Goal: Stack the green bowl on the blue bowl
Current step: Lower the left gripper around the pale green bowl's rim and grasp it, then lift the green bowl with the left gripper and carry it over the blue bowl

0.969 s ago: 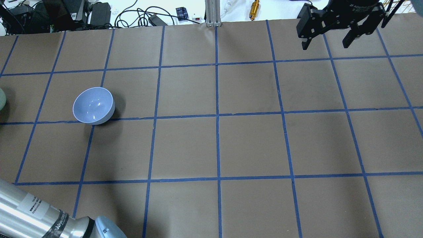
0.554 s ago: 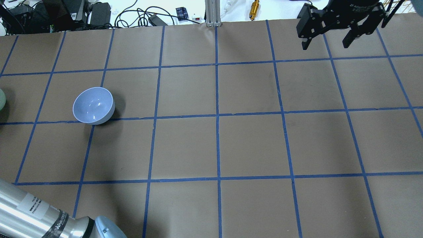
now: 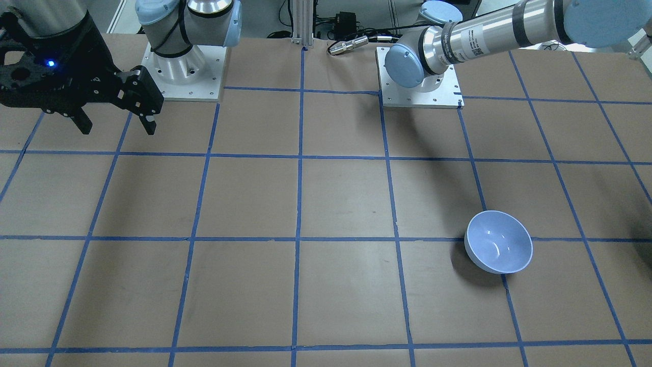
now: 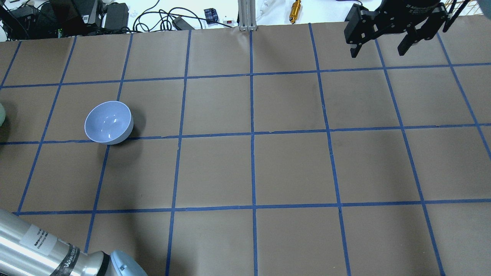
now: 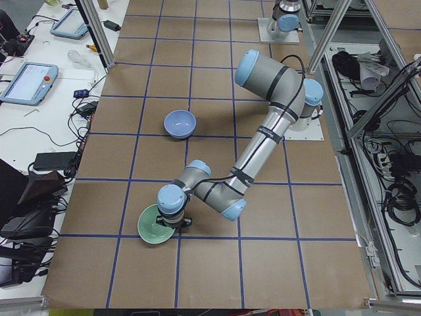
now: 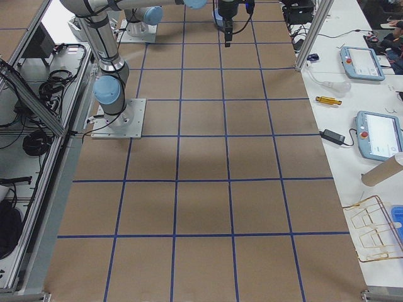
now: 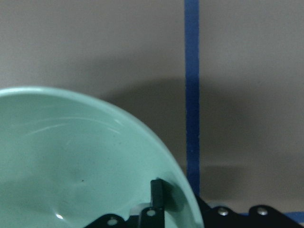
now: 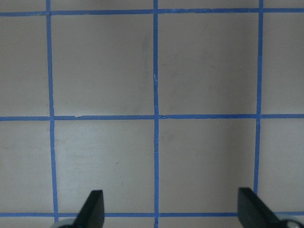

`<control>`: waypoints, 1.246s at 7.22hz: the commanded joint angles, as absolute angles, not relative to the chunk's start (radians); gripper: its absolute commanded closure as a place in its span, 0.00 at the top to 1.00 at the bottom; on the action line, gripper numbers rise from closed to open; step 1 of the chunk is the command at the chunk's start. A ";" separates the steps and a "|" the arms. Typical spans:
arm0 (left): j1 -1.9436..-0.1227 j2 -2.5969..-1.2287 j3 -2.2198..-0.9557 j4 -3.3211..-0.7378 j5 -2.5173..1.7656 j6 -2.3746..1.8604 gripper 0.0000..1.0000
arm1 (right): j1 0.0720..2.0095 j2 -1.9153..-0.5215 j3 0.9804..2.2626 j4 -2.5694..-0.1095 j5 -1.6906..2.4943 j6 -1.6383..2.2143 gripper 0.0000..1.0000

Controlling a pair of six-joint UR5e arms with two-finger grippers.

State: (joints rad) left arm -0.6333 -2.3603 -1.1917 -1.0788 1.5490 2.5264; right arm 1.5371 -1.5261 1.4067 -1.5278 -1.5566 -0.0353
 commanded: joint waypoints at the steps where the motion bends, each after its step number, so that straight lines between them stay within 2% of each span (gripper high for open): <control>1: -0.670 -2.249 -1.219 -1.155 1.546 2.430 0.00 | 1.537 -1.525 1.407 -1.528 -1.557 -0.035 1.00; 4: -0.799 -2.032 -1.378 -1.166 1.543 2.289 0.00 | 1.537 -1.526 1.407 -1.528 -1.555 -0.034 1.00; 7: -0.929 -1.803 -1.637 -1.177 1.539 2.124 0.00 | 1.537 -1.526 1.407 -1.528 -1.555 -0.034 1.00; 9: -1.071 -1.699 -1.783 -1.158 1.545 1.802 0.00 | 1.537 -1.526 1.407 -1.528 -1.555 -0.032 1.00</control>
State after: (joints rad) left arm -0.9852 -1.7653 -1.6940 -1.1664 1.5410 1.9820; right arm 1.5370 -1.5263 1.4066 -1.5279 -1.5554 -0.0334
